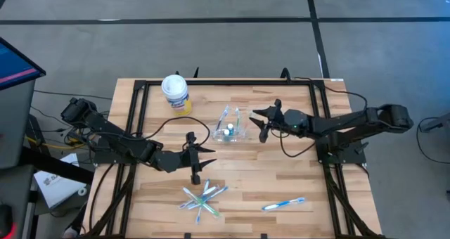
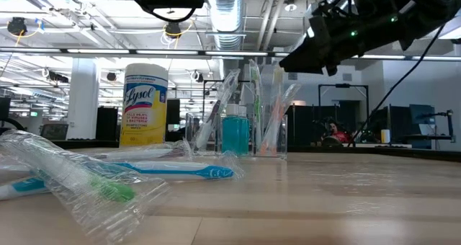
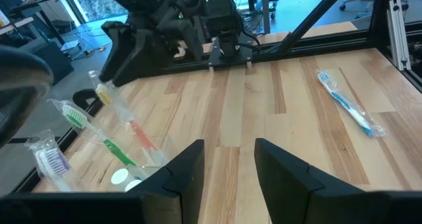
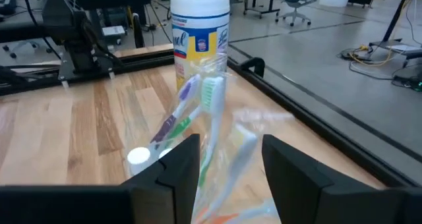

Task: Pick & Place toothbrushing station
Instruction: Put the green toothbrush into the transparent organizer

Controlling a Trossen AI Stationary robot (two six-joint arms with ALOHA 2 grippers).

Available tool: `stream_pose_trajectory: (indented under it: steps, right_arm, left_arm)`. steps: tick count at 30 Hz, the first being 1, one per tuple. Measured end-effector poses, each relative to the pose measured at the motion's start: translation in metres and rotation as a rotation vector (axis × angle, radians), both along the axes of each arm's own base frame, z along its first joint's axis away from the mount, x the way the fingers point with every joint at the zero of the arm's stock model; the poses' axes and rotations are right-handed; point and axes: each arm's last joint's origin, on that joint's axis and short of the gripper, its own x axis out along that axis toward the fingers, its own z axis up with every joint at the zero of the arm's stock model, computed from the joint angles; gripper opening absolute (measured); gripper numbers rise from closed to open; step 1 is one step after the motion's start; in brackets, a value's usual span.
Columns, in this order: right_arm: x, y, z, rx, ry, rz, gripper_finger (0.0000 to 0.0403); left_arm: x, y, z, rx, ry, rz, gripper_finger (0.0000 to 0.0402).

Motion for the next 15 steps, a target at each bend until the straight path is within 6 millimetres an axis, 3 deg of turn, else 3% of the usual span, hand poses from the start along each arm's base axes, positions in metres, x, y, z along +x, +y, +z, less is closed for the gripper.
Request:
stream_pose_trajectory:
  steps: [7, 15]
  right_arm:
    - [-0.009, 0.009, 0.013, -0.002, -0.038, 0.036, 0.0151]
    - [-0.015, 0.031, 0.018, 0.0, -0.032, 0.134, 0.015]
  left_arm:
    - [0.0, -0.001, 0.0, -0.04, -0.005, -0.006, 0.0127]
    - [-0.002, -0.006, -0.007, -0.164, 0.037, -0.155, 0.0127]
